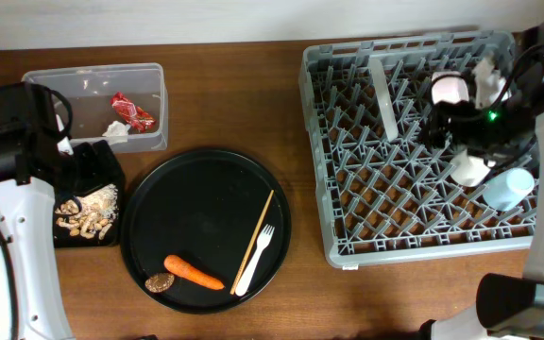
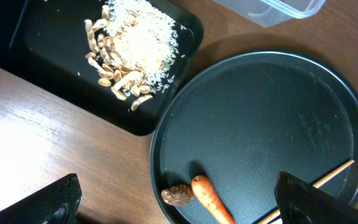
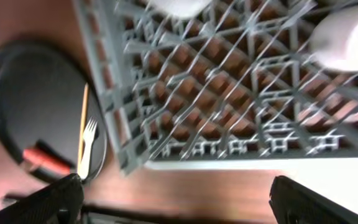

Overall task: Sort waste into correct bins and load items into the dishwasher rack
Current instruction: 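Move right gripper to platter and grasp the white plastic fork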

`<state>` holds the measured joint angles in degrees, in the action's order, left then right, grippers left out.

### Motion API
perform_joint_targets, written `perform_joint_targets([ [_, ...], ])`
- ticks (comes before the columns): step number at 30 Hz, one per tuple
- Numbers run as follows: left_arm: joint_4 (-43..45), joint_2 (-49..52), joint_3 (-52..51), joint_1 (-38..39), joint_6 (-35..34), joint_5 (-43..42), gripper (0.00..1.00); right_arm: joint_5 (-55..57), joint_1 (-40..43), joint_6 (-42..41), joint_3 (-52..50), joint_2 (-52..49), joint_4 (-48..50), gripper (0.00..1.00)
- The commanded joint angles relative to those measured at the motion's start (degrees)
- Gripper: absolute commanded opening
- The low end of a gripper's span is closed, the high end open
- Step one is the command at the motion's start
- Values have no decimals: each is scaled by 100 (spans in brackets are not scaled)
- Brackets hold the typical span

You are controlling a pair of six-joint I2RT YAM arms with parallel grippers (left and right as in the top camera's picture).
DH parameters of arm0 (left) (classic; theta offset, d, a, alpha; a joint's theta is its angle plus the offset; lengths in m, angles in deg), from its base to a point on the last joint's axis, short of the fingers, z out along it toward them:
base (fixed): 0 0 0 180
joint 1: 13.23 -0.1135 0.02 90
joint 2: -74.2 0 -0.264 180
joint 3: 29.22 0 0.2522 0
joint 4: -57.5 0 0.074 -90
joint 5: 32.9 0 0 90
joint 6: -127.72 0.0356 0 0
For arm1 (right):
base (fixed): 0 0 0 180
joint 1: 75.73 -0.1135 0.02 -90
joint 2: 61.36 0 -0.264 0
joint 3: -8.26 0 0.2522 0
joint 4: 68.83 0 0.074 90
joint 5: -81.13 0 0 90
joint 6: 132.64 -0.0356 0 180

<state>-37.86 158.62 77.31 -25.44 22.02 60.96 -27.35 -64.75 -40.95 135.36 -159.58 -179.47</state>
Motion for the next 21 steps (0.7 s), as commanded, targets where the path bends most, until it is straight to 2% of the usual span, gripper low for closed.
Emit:
perform_joint_targets([
  [1, 11, -76, -28, 83, -52, -13, 99, -343, -592, -92, -87, 101, -46, 99],
  [2, 9, -76, -28, 81, -52, -13, 99, -339, -822, -192, -96, 140, -46, 99],
  [4, 7, -76, -28, 81, -55, 2, 99, -341, -1862, -796, -146, 118, 85, 99],
  [7, 2, -76, -33, 81, -52, 2, 99, -334, -2741, -1473, -535, 116, 522, 99],
  [12, 9, -76, -87, 81, -52, 4, 99, 269, -4199, -2894, -1655, 116, 1493, 99],
  [16, 9, -76, -87, 81, -52, 2, 99, 758, -5136, -3956, -2776, 109, 2769, 100],
  [21, 9, -76, -87, 81, -52, 2, 99, 931, -5818, -4540, -3960, 33, 4507, 83],
])
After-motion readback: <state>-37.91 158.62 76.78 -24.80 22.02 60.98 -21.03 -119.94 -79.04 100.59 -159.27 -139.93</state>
